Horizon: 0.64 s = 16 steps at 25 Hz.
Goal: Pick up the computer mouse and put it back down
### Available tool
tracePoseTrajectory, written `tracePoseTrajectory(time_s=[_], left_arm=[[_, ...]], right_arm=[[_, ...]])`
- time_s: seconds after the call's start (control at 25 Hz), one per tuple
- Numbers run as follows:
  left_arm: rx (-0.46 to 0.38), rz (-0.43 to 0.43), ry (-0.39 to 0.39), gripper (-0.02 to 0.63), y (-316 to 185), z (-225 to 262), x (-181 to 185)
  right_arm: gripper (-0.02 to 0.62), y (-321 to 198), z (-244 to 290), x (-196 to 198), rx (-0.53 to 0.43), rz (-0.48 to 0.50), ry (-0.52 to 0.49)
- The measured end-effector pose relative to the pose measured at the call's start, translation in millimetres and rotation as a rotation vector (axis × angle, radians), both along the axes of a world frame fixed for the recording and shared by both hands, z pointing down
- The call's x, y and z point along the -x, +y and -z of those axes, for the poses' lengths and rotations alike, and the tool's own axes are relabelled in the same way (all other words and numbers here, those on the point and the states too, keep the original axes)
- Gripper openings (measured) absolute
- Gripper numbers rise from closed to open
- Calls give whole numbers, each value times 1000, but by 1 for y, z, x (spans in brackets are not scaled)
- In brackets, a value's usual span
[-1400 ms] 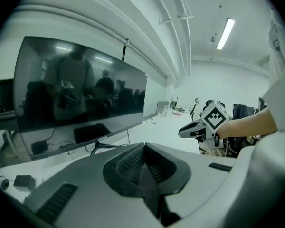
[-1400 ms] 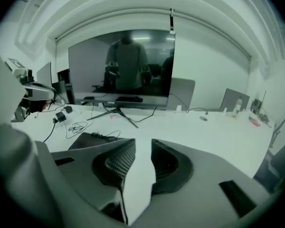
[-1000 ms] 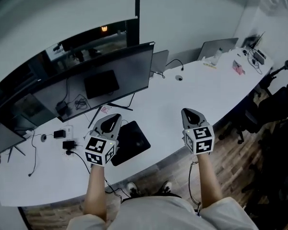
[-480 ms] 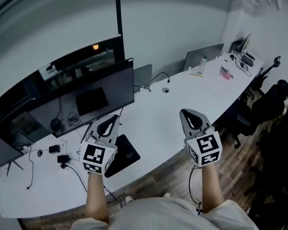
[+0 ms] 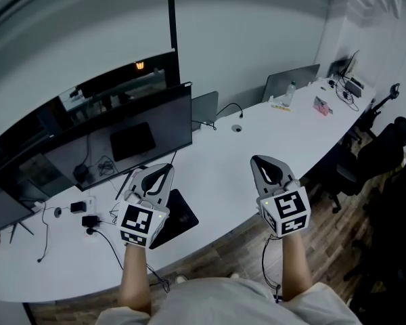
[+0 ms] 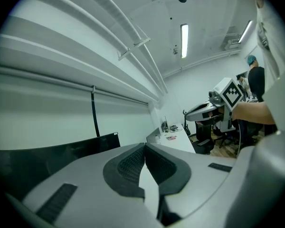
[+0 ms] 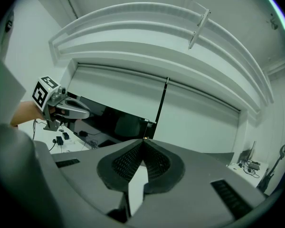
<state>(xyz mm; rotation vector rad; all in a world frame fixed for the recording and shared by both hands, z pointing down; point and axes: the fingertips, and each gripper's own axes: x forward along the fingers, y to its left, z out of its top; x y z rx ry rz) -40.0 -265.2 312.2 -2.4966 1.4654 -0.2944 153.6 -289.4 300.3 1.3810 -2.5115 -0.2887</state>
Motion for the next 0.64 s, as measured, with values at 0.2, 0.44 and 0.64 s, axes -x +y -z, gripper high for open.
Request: tracePoseTrajectory(time_s=[0.2, 0.44, 0.64], left_arm=[[15, 18, 1, 17, 1, -4, 9], [19, 31, 3, 17, 3, -10, 15], [31, 32, 7, 17, 4, -14, 17]], right_arm=[[12, -2, -5, 3, 9, 1, 2], [12, -1, -9, 6, 16, 6, 4], [12, 0, -12, 7, 19, -3, 20]])
